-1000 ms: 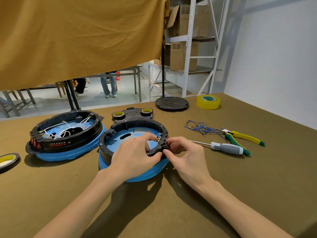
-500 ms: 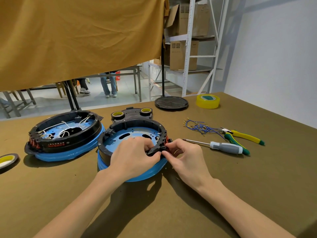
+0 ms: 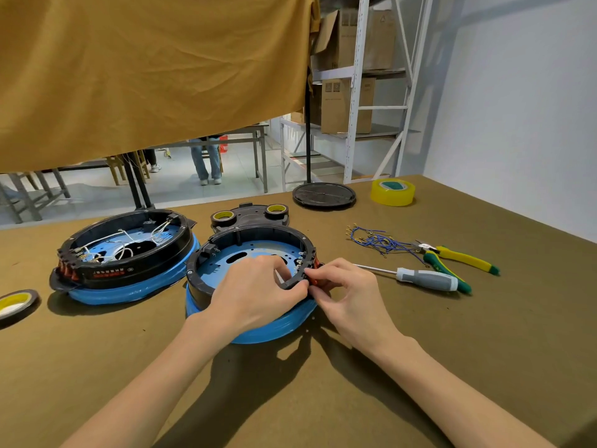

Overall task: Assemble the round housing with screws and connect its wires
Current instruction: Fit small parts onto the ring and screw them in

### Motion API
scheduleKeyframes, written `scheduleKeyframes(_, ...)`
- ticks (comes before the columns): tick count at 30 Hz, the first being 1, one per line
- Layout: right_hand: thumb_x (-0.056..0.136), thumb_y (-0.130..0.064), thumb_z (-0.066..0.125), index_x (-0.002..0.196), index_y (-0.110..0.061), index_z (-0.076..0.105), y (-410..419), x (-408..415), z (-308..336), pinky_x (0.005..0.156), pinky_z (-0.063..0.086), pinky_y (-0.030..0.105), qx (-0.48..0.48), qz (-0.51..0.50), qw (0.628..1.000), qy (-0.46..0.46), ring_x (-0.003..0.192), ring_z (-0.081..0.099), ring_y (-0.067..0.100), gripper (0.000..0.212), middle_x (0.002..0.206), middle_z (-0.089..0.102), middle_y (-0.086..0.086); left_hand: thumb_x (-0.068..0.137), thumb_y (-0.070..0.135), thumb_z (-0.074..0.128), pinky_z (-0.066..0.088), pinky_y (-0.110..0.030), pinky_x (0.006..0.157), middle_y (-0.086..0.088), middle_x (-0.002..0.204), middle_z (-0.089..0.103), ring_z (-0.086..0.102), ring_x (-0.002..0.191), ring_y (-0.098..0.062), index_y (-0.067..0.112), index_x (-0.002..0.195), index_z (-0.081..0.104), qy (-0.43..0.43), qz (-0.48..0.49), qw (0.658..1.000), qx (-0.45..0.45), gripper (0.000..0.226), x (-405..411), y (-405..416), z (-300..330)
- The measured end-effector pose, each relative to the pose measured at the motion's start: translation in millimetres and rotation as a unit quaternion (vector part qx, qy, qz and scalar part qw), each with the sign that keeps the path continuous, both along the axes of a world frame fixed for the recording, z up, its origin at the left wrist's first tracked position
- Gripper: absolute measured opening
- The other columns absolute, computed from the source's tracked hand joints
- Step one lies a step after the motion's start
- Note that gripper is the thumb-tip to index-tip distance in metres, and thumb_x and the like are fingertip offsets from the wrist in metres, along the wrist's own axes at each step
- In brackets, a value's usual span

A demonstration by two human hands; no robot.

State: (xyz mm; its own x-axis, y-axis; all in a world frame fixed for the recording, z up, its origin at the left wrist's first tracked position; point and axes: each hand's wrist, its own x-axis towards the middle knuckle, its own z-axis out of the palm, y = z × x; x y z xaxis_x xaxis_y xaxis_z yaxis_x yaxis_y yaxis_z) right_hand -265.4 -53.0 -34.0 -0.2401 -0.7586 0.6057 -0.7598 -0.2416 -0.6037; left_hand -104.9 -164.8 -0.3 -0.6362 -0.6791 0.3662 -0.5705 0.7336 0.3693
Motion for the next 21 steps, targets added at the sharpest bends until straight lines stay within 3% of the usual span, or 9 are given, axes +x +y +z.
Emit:
scheduleKeyframes(8, 0.088, -0.006, 0.077, 0.117, -0.019, 0.073, 0.5, 5.7, -2.1, 0.087, 0.055, 0.013, -0.007, -0.014, 1.0, -0.013, 0.101, 0.065, -0.003, 0.031, 0.107, 0.069, -0.012, 0.082, 0.084, 0.045, 0.061, -0.032, 0.067, 0.013, 0.073, 0.07, 0.066, 0.07, -0.003, 0.03, 0.088, 0.078, -0.026, 0.019, 0.999, -0.008, 0.064, -6.2, -0.9, -0.2)
scheduleKeyframes(17, 0.088, -0.011, 0.079, 0.111, -0.02, 0.073, 0.1, 8.0, -0.6, 0.082, 0.054, 0.013, 0.002, -0.019, 0.999, -0.03, 0.096, 0.063, 0.0, 0.025, 0.101, 0.067, -0.011, 0.09, 0.077, 0.048, 0.062, -0.035, 0.067, 0.01, 0.078, 0.073, 0.068, 0.071, -0.005, 0.033, 0.088, 0.076, -0.059, 0.012, 0.998, 0.015, 0.052, -7.6, -4.4, 2.1)
scheduleKeyframes(21, 0.09, -0.022, 0.077, 0.111, -0.023, 0.076, 0.0, 5.4, 0.5, 0.083, 0.051, 0.013, 0.033, -0.046, 0.998, -0.004, 0.098, 0.058, -0.001, 0.021, 0.1, 0.063, -0.014, 0.091, 0.075, 0.047, 0.06, -0.038, 0.07, -0.003, 0.084, 0.077, 0.07, 0.075, -0.015, 0.024, 0.088, 0.078, -0.089, -0.011, 0.995, 0.05, 0.06, -9.4, -9.0, 7.3)
